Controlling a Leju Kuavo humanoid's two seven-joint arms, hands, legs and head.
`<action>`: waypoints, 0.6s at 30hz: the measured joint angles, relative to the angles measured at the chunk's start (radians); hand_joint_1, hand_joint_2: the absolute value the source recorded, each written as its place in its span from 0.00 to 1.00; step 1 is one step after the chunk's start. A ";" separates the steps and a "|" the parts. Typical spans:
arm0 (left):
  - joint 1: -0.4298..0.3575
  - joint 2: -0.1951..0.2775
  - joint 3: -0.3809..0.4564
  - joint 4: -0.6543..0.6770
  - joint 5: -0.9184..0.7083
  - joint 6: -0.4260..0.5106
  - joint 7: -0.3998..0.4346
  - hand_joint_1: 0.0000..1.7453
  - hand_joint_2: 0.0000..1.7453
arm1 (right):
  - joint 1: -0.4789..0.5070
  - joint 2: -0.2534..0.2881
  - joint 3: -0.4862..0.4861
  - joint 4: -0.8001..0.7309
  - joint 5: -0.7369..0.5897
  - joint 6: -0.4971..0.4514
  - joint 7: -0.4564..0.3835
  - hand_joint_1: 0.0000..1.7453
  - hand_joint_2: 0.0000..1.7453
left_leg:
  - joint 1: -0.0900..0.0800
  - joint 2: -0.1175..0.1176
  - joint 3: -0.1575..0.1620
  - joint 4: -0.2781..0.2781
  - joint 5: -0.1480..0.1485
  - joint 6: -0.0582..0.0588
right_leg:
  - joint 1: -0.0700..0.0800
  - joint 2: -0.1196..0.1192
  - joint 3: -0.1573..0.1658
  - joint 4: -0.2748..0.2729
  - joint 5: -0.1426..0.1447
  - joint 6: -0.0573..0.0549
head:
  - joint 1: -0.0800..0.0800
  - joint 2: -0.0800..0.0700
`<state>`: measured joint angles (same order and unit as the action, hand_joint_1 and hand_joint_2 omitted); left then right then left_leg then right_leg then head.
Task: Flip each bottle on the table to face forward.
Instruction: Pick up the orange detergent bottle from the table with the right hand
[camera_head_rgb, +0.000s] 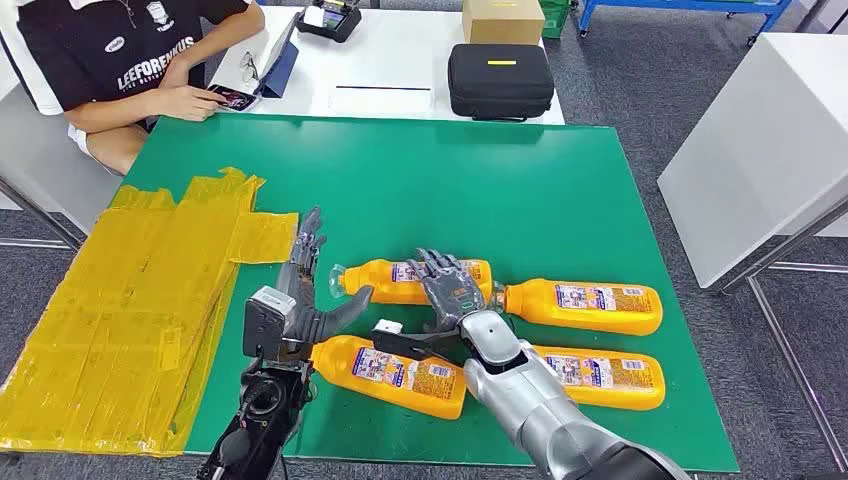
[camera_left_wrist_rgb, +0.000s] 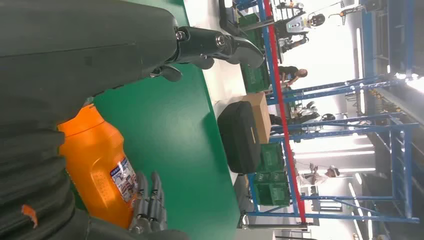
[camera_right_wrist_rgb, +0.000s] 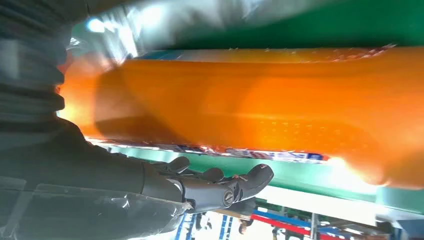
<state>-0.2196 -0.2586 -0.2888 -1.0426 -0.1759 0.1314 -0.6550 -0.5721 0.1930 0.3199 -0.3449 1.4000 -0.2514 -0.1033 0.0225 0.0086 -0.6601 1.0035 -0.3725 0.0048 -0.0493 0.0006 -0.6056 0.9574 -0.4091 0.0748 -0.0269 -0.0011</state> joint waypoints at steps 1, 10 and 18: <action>0.000 0.000 0.000 0.000 -0.001 0.000 0.001 0.00 1.00 | 0.000 0.000 -0.001 0.000 0.000 0.000 0.006 0.00 1.00 | 0.000 0.000 0.000 0.000 0.000 0.000 | 0.000 0.000 0.000 0.000 0.000 0.000 | 0.000 0.000; 0.000 0.000 0.000 0.000 -0.006 -0.002 0.012 0.00 1.00 | -0.006 -0.004 -0.020 0.004 -0.011 0.057 0.059 0.22 1.00 | 0.000 0.000 0.001 0.000 0.000 0.000 | 0.000 0.000 0.000 0.000 0.000 0.000 | 0.000 0.000; 0.000 0.000 0.000 0.003 -0.007 -0.004 0.014 0.00 1.00 | -0.010 -0.010 -0.037 0.008 -0.021 0.084 0.080 0.84 1.00 | 0.000 0.000 0.001 0.000 0.000 0.000 | 0.000 0.000 0.001 0.000 0.000 0.000 | 0.000 0.000</action>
<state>-0.2192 -0.2590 -0.2888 -1.0399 -0.1825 0.1274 -0.6411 -0.5821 0.1835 0.2832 -0.3368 1.3794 -0.1676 -0.0232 0.0225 0.0086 -0.6591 1.0035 -0.3723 0.0049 -0.0493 0.0006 -0.6048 0.9573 -0.4090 0.0748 -0.0269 -0.0011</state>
